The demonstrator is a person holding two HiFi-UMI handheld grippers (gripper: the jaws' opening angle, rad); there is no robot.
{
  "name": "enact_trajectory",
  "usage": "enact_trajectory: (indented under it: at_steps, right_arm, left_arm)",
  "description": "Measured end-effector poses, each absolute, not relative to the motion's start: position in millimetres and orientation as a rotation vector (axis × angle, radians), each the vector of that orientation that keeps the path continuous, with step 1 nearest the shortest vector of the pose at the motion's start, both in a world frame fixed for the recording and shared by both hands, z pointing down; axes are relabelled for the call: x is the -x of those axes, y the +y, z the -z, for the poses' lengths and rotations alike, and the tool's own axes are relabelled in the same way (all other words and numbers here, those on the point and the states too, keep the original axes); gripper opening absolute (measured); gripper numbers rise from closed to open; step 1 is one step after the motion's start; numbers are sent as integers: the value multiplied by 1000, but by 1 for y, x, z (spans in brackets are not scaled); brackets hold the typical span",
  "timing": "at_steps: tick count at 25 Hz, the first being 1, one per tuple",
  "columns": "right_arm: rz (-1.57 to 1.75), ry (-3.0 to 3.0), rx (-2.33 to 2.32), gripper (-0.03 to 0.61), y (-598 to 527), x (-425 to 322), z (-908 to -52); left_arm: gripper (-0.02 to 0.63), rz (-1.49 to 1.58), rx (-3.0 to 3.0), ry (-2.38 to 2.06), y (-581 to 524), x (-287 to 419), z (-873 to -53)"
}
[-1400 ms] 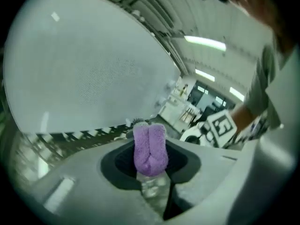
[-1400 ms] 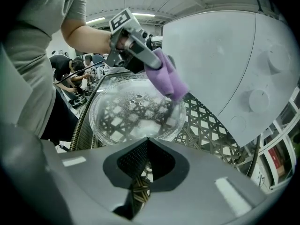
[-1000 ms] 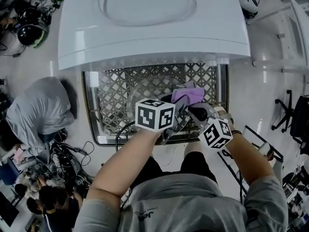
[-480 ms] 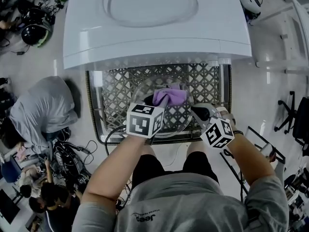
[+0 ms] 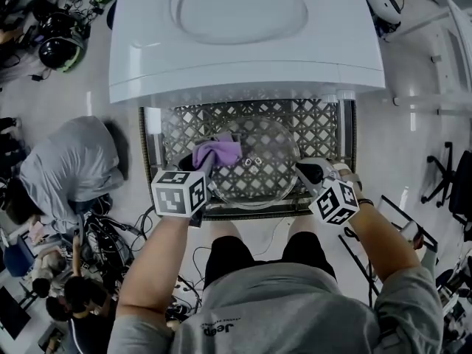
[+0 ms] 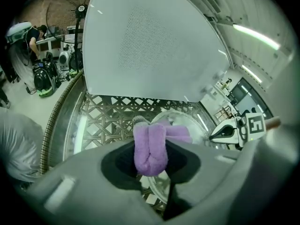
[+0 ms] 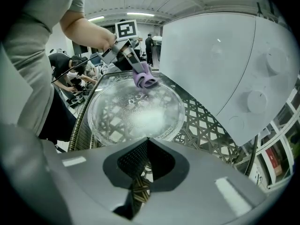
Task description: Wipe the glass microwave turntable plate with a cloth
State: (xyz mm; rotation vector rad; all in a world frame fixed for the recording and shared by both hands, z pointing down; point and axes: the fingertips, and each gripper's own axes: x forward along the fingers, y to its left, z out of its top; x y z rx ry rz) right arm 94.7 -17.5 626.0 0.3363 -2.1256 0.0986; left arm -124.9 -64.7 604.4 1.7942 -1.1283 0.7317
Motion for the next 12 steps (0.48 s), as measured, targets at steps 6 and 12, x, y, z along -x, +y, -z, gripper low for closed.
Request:
enact_trajectory:
  at_steps: [6, 12]
  right_arm:
    - [-69, -2130, -340, 8, -18, -93, -625]
    - [-70, -2142, -357, 8, -17, -91, -625]
  left_arm:
    - [101, -508, -1788, -981, -64, 68, -584]
    - [101, -293, -1746, -655, -61, -61, -573]
